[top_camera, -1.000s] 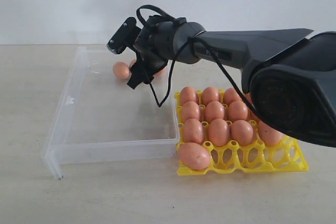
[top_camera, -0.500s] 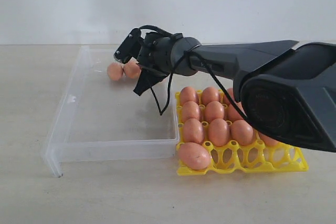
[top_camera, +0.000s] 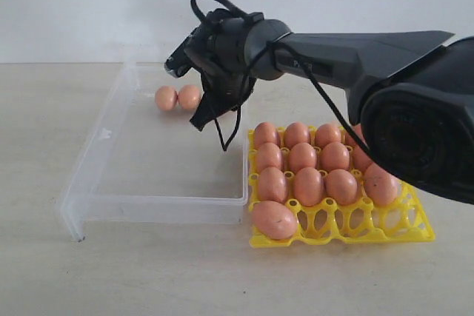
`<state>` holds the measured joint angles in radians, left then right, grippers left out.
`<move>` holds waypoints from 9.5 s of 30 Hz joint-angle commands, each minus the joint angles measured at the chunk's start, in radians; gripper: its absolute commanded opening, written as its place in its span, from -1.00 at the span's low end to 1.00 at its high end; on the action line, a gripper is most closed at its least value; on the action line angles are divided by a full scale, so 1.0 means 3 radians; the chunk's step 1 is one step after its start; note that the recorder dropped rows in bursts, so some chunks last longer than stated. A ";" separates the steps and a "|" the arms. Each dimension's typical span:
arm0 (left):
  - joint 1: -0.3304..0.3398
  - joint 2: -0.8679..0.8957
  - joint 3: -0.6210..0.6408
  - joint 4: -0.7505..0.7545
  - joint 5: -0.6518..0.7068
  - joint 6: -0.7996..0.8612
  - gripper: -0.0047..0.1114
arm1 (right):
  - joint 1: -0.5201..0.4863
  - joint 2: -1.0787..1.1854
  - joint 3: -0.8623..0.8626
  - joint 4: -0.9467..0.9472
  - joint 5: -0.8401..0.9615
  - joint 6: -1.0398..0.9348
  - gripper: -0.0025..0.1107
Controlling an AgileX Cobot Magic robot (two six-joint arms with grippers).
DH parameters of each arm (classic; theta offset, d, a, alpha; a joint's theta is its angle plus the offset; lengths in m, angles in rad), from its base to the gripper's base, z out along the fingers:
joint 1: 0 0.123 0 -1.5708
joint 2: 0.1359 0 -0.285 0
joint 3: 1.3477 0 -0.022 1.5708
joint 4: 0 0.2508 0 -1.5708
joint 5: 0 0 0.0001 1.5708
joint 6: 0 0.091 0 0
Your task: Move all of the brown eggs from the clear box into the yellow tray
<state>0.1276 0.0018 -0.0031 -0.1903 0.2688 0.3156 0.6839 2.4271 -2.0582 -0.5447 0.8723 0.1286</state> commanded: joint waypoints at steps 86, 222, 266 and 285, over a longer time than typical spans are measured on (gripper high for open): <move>0.0004 -0.0006 0.0010 -0.0024 -0.0027 -0.0030 -0.99 | -0.0230 0.0162 -0.0232 0.1066 -0.1292 0.1593 0.06; 0.0004 -0.0006 0.0010 -0.0024 -0.0026 -0.0030 -0.99 | -0.3221 -0.2347 0.3898 -0.2612 -0.6978 0.4226 -0.96; -0.0002 -0.0006 0.0010 -0.0024 -0.0026 -0.0030 -0.99 | -0.2266 -0.2501 0.4857 -0.3999 -0.5940 0.3201 -0.96; -0.0002 -0.0006 0.0010 -0.0024 -0.0026 -0.0030 -0.99 | -0.2011 -0.2501 0.4857 -0.3708 -0.5576 0.3175 -0.96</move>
<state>0.1276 0.0018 -0.0031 -0.1903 0.2688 0.3156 0.0753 1.6836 -0.6074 -1.6541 -0.7912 1.0842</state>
